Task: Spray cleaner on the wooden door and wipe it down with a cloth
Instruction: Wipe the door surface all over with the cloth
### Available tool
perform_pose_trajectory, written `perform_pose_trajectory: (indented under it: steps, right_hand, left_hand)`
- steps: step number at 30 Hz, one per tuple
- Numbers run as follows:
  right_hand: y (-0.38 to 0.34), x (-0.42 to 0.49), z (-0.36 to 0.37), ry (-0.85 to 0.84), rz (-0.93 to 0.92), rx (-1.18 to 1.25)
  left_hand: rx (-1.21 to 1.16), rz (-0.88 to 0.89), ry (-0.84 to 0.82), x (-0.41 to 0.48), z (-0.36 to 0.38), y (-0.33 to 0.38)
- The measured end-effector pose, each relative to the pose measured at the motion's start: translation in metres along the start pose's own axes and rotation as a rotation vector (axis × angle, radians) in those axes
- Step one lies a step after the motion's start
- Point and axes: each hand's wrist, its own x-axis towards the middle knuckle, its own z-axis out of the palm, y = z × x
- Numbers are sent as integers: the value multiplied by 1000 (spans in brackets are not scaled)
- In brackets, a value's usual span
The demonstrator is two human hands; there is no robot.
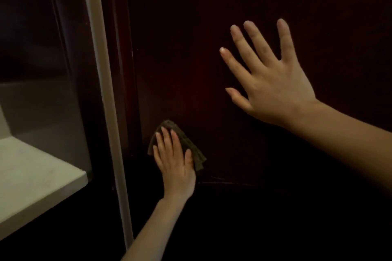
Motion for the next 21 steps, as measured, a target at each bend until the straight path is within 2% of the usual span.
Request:
perform_pose_trajectory:
  steps: [5,7,10,16,19,21]
  right_hand:
    - [0,0,-1,-4,-38,-7]
    - [2,0,-2,-1,-50,-31]
    - [0,0,-1,18,-54,-31]
    - [0,-1,0,19,-54,-27]
    - [-1,-1,1,20,-59,-35]
    - [0,0,1,23,-55,-37]
  left_hand:
    - [-103,-171,-37,-41,16,24]
    - [-63,-151,-49,-46,21,26]
    - [7,-60,29,-33,22,12]
    - [-11,-66,31,-23,16,5]
    - [-63,-134,29,-15,12,0]
    - [-132,-251,49,-12,8,-2]
